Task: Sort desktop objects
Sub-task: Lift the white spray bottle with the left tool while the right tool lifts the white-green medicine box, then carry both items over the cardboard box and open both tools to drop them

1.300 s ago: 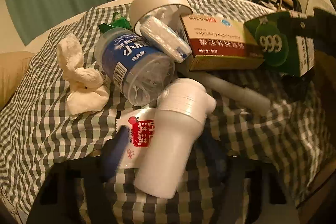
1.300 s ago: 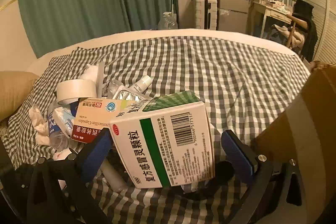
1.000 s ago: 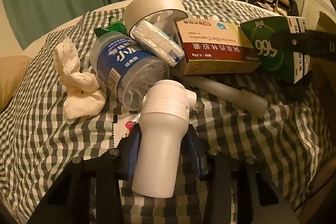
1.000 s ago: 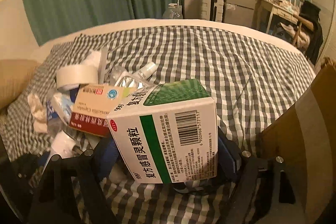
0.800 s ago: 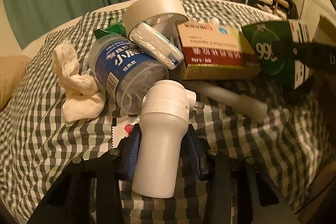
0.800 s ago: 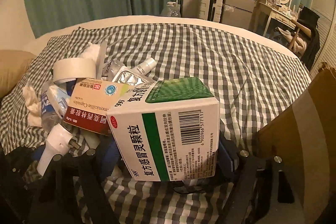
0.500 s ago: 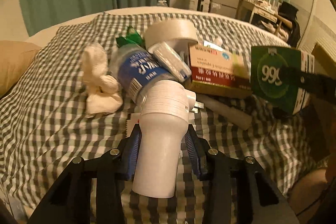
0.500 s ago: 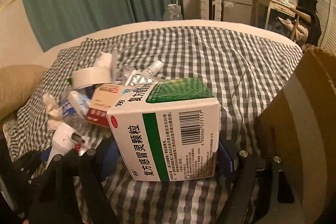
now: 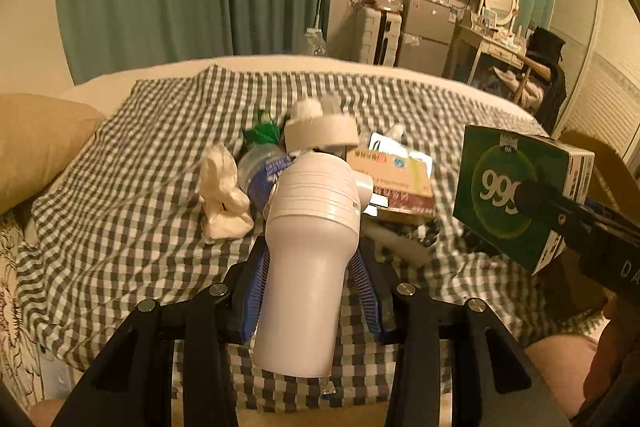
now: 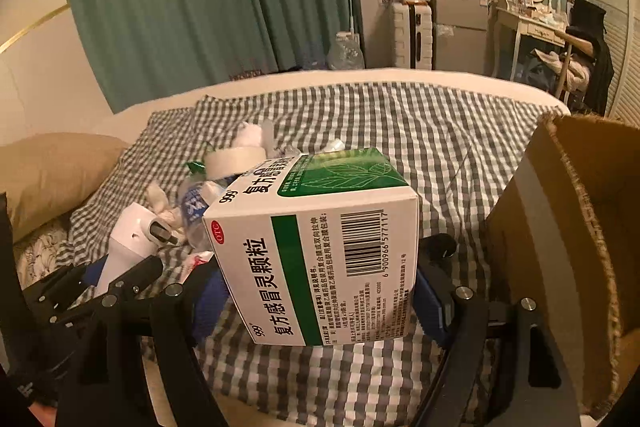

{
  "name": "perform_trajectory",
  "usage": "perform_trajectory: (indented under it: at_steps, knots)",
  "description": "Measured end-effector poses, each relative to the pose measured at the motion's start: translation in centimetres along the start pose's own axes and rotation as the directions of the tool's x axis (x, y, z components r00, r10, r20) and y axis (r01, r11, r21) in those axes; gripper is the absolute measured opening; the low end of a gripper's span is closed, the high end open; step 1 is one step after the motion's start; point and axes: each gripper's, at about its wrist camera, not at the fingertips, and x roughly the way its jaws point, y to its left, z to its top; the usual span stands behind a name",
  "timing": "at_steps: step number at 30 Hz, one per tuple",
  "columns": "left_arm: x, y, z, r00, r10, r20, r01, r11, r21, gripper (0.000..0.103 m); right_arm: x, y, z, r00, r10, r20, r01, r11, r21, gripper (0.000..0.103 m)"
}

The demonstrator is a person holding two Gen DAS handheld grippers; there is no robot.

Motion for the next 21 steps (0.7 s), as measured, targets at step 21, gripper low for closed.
perform_trajectory:
  at_steps: [21]
  knots:
    - [-8.3,-15.8,9.5,0.959,-0.258,0.115,0.244,0.962,0.118,0.042,-12.4,-10.1,9.7,0.971,-0.141,0.196,0.146,0.989,-0.016,0.078]
